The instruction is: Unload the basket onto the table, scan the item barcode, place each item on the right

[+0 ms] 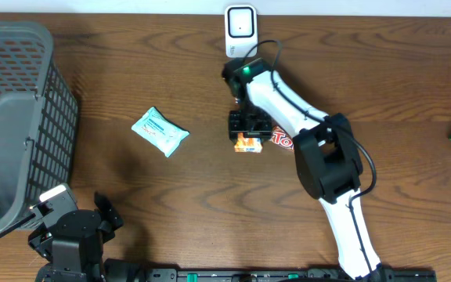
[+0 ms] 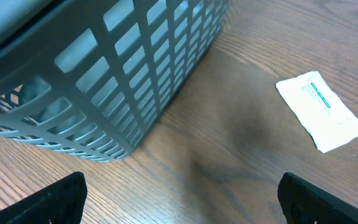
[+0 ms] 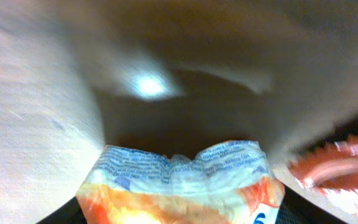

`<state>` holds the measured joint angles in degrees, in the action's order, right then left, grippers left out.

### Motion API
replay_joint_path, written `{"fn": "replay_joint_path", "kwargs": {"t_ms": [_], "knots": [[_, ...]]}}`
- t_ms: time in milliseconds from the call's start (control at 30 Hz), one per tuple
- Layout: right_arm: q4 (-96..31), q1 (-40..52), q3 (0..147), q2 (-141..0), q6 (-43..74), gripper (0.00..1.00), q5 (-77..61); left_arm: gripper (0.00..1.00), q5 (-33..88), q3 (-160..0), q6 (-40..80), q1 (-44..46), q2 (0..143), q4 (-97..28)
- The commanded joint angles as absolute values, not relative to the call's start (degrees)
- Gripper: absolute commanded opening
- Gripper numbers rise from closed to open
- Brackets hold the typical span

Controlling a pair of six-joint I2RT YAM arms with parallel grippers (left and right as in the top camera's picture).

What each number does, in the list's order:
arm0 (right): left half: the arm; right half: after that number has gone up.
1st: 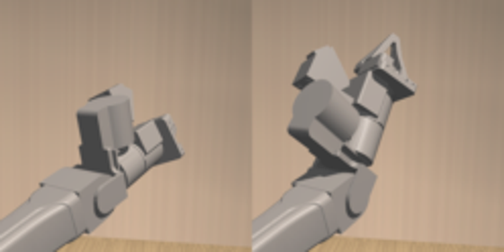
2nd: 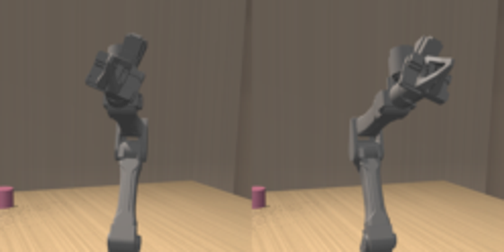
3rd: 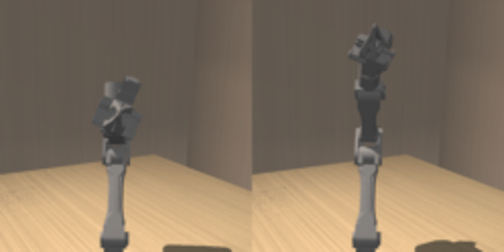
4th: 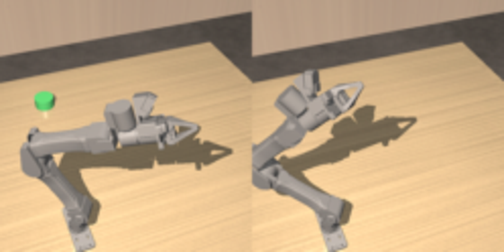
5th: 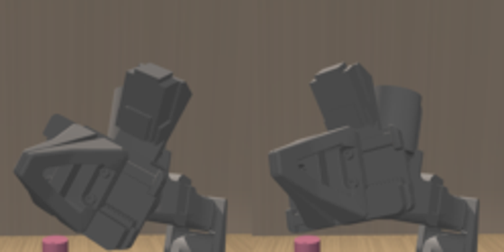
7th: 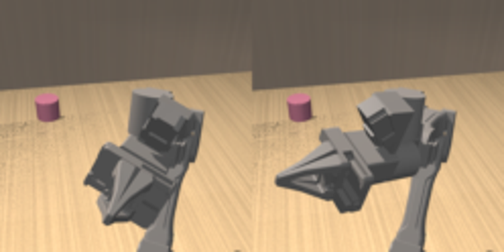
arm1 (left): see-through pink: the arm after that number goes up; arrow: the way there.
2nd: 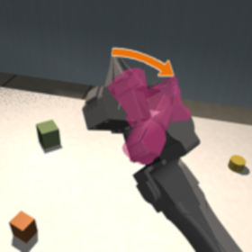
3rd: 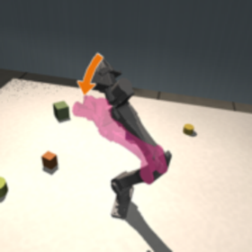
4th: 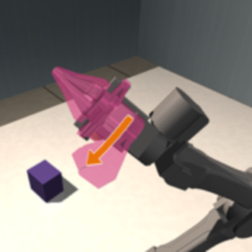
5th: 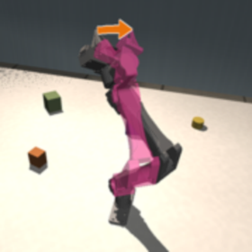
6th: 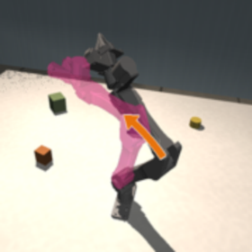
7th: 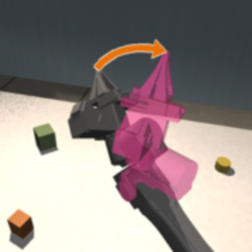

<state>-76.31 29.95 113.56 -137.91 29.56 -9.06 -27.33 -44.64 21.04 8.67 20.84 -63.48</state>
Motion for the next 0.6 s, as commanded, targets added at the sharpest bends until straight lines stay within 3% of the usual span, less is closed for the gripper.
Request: {"fn": "replay_joint_path", "kwargs": {"t_ms": [0,567], "knots": [[-79.46,27.09,116.03,-138.98,27.38,0.63,-17.32,0.98,-27.68,-44.77,21.3,8.38,20.84,-63.66],[-96.95,23.7,116.49,-138.98,18.52,0.62,-29.04,0.98,-27.68,-44.77,21.3,8.38,20.84,-63.66]]}}
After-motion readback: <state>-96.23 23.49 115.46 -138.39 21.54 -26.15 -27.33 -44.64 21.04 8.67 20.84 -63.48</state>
